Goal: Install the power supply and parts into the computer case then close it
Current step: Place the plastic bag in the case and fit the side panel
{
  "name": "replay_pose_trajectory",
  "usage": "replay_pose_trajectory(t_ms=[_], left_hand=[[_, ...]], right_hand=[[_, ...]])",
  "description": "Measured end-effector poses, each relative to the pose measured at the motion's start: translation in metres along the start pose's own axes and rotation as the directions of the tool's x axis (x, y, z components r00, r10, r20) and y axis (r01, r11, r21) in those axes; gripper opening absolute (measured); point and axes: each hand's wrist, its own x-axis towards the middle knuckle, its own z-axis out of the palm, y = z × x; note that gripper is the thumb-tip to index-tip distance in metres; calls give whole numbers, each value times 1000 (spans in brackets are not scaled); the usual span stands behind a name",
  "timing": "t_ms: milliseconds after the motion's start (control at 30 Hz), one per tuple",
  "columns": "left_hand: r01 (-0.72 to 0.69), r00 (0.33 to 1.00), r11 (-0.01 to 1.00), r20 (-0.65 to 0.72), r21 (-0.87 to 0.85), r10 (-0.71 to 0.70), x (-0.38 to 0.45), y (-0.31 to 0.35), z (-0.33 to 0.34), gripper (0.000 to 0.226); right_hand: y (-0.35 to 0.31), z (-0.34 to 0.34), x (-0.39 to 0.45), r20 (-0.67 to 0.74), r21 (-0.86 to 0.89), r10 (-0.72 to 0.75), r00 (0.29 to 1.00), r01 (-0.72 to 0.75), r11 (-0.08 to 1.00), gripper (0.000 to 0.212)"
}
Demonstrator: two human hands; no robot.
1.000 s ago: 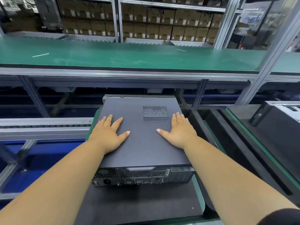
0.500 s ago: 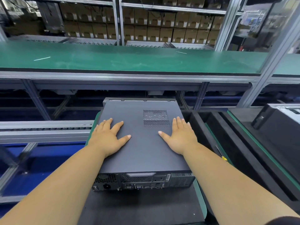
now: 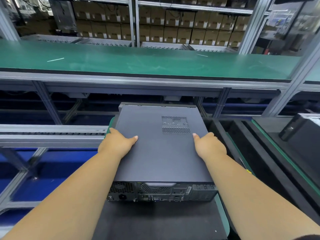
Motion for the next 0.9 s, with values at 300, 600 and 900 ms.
replay_pose_trajectory(t_ms=[300,600,900], left_hand=[[26,1000,993,15,-113,-24,16,-1,1,91],[-14,999,988,37,-153,20,10,-6,-2,93],[-147,969,923,135,-355,206,-52,-55,-14,88]], right_hand=[[-5,13,16,-75,-6,54,996,-55,998,65],[-3,-5,1,5,39,20,1000,-20,999,77],[45,-29,-56,177,121,-159,971,139,983,85]])
